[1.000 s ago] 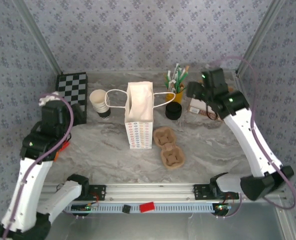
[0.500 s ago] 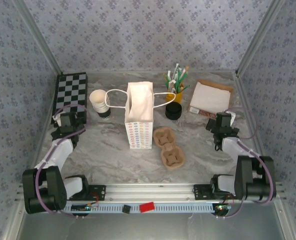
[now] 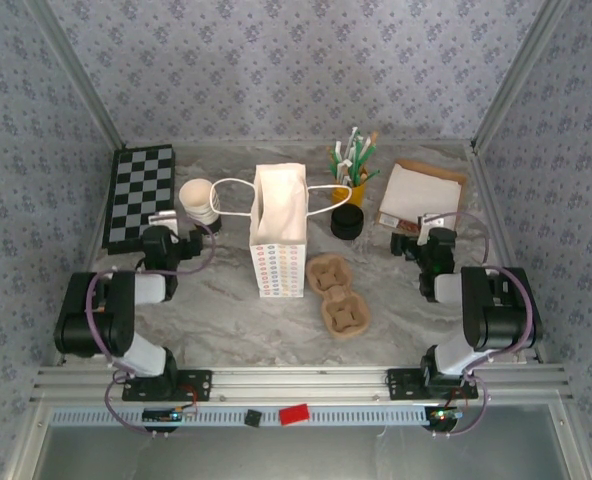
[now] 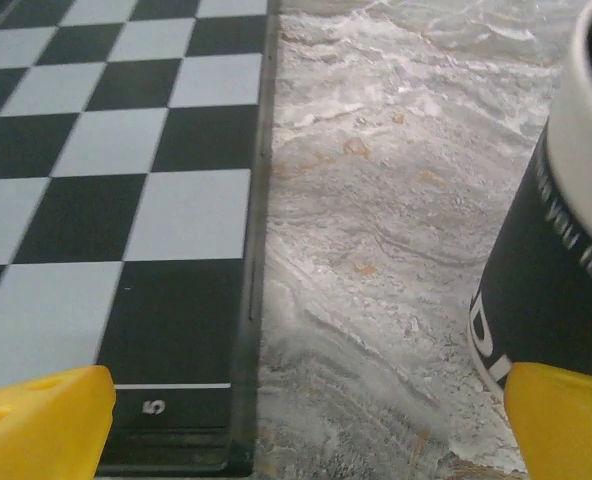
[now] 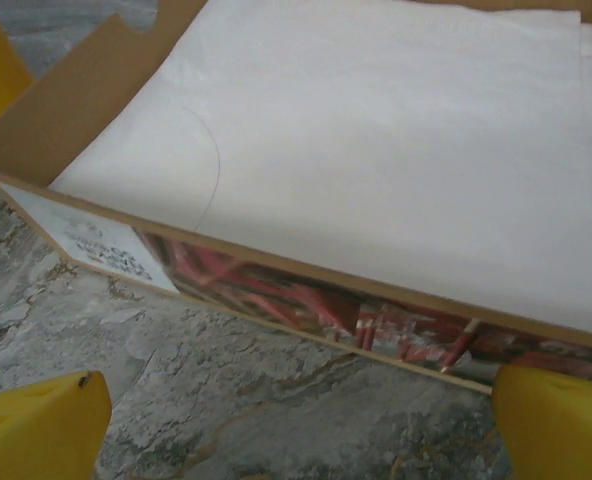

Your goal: Pack the takeout coffee

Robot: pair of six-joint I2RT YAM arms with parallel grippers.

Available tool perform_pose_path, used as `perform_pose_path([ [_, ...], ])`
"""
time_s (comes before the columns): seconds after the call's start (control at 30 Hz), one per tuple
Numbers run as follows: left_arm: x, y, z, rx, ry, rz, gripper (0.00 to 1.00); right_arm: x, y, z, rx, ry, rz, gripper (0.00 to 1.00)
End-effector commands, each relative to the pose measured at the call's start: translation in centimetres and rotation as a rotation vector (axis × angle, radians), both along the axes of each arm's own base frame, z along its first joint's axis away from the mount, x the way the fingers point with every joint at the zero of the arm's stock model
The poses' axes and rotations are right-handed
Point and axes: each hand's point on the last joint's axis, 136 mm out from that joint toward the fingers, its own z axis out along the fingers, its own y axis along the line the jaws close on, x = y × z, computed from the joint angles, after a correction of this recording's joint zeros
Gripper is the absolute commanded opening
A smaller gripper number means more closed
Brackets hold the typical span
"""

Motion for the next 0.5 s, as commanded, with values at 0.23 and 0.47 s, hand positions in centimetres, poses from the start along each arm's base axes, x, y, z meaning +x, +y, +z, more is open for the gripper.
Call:
perform_pose_path([
  [0.23, 1.20, -0.02, 2.01, -0.012, -0.093, -0.031, 1.00, 0.98, -0.05, 1.99, -0.047, -0.082, 0.004, 1.00],
  [0.47, 1.19, -0.09, 2.00, -0.009, -0.094, -0.032, 1.00, 1.03, -0.16, 2.05, -0.045, -0.084, 0.004, 1.00],
])
